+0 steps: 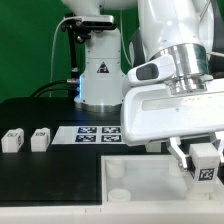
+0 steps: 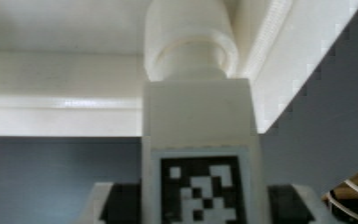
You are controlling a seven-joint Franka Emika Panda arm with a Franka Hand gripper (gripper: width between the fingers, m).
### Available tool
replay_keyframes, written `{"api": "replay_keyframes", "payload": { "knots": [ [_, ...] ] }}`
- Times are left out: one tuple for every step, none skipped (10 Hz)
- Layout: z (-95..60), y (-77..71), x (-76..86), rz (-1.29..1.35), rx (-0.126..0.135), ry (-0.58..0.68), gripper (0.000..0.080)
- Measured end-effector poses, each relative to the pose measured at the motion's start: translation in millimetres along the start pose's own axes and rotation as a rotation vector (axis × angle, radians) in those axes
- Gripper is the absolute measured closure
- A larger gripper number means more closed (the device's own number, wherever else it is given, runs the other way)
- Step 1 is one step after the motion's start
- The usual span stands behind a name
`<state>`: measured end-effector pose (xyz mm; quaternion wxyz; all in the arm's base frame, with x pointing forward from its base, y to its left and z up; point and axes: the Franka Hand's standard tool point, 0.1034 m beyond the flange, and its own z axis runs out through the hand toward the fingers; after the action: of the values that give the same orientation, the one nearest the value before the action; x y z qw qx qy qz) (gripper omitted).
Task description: Assemble one leg
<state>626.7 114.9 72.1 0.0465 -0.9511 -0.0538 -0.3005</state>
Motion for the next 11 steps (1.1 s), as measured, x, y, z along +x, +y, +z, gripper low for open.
{"api": "replay_keyframes", "payload": {
  "knots": [
    [0.2, 0.0, -0.3, 0.0, 0.0, -0.002, 0.0507],
    [1.3, -0.3, -2.9, 0.0, 0.001, -0.014, 0.0507],
    [1.4, -0.3, -3.1, 0.0, 0.001, -0.014, 0.0297],
    [1.7, -0.3, -3.5, 0.0, 0.001, -0.015, 0.0197],
    [1.8, -0.3, -3.8, 0.0, 0.001, -0.015, 0.016],
    [2.0, -0.3, -4.1, 0.0, 0.001, -0.016, 0.016],
    [2.1, -0.2, -4.3, 0.0, 0.001, -0.016, 0.0152],
    [2.2, -0.3, -4.5, 0.0, 0.001, -0.016, 0.0152],
    [2.3, -0.2, -4.7, 0.0, 0.001, -0.017, 0.015],
    [2.2, -0.1, -4.6, -0.001, 0.001, -0.017, 0.015],
    [-2.1, 0.8, -1.9, -0.001, 0.002, -0.039, 0.015]
  ]
}}
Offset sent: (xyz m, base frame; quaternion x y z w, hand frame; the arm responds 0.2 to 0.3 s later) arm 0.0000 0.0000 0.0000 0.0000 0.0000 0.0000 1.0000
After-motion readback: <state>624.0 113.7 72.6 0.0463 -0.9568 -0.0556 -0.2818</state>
